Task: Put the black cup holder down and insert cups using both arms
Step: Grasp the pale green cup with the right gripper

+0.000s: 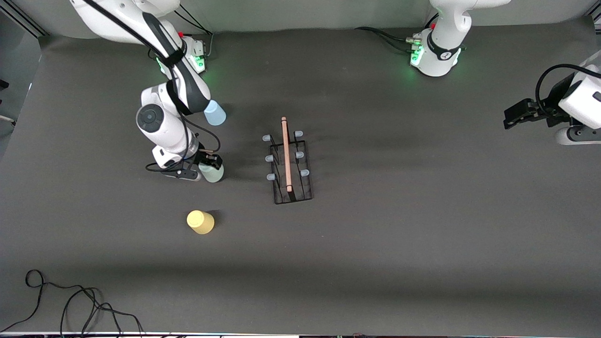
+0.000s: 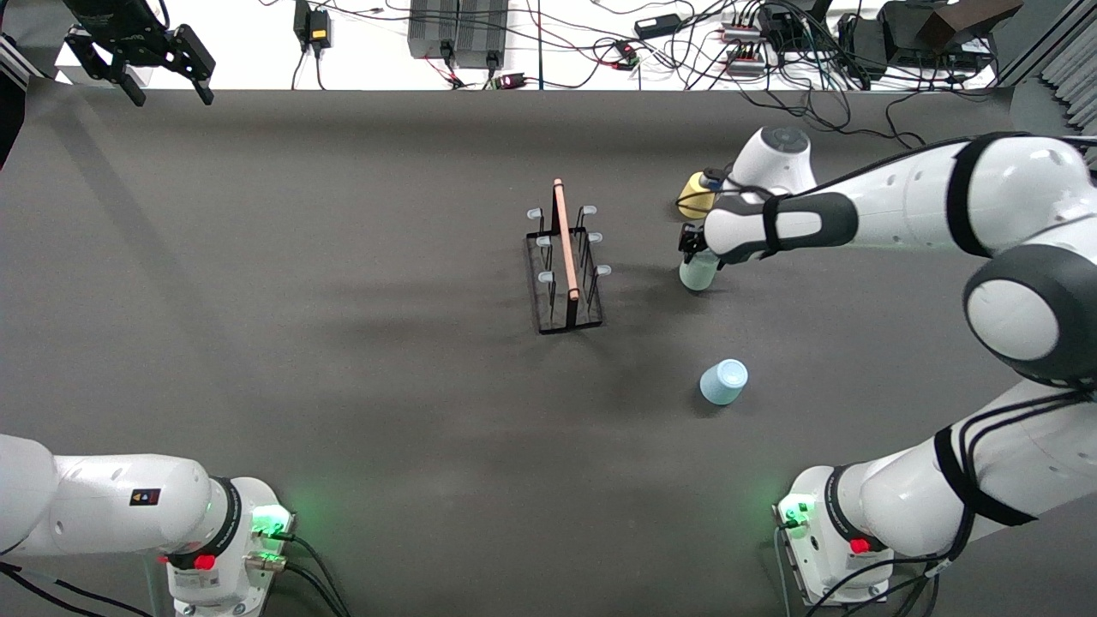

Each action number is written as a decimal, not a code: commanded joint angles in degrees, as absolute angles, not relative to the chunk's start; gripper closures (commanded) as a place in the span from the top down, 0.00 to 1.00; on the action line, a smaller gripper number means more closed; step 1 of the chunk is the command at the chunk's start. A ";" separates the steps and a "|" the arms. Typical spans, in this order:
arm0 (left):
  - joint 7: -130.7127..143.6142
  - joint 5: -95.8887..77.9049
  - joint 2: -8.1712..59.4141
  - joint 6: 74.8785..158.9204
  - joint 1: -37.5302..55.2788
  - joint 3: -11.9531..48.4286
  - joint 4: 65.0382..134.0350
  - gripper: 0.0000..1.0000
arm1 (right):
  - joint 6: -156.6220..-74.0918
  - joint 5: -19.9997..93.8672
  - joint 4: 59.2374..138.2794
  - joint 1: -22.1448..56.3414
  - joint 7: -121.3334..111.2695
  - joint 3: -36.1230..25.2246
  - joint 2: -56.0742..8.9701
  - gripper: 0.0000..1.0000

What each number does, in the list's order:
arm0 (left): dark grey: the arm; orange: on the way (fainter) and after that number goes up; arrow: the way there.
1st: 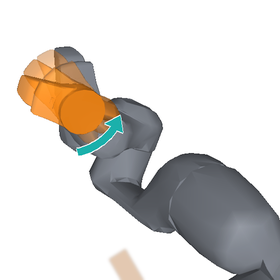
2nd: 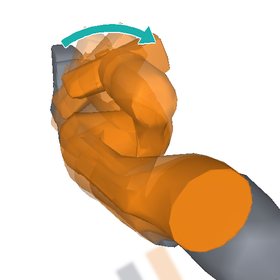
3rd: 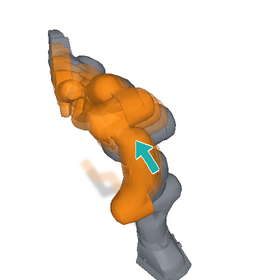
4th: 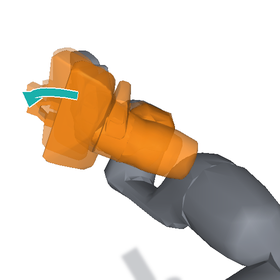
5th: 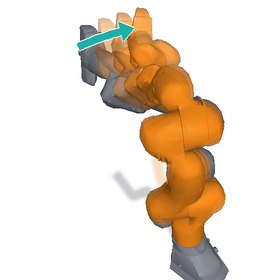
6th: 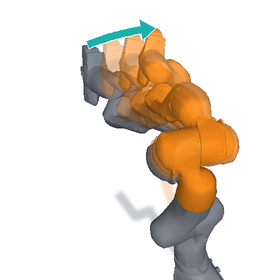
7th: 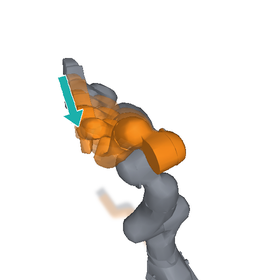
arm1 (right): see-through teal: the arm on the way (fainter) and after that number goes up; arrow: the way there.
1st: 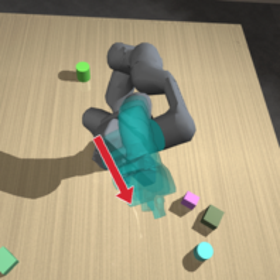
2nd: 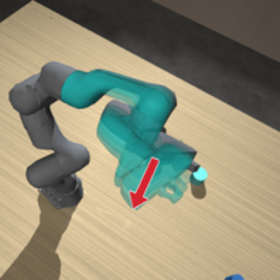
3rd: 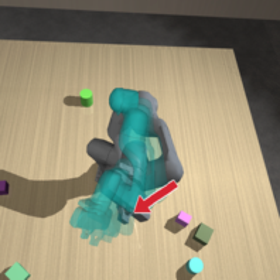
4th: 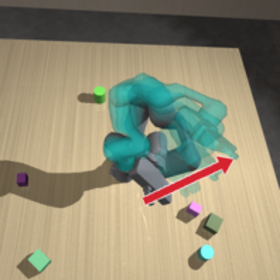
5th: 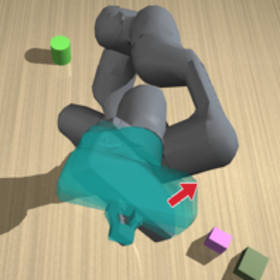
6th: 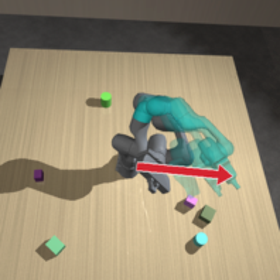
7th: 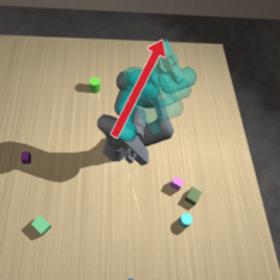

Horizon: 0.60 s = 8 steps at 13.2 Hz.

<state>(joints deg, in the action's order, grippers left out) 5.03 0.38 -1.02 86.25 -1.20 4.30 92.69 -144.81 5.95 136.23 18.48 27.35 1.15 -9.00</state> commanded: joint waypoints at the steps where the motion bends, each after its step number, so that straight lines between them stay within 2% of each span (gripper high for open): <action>1: 4.22 1.58 -1.41 87.10 -0.35 3.43 93.60 1.00 | -133.73 6.68 134.75 18.98 31.79 0.79 0.68 0.00; 3: 4.31 1.58 -1.49 87.01 -0.18 3.51 93.60 1.00 | -124.76 6.68 130.45 19.42 37.06 1.49 3.33 0.00; 4: 4.31 1.58 -1.41 87.19 -0.18 3.52 93.60 1.00 | -122.28 6.68 128.43 22.21 40.66 1.49 4.21 0.00; 8: 4.31 1.58 -0.79 87.45 -0.18 3.51 93.87 1.00 | -123.83 6.77 124.54 34.17 58.50 1.32 2.99 0.00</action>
<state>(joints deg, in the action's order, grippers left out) 5.02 0.81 -0.48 86.42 -1.15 4.14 93.16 -122.77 6.29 126.43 29.99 52.21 1.73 5.00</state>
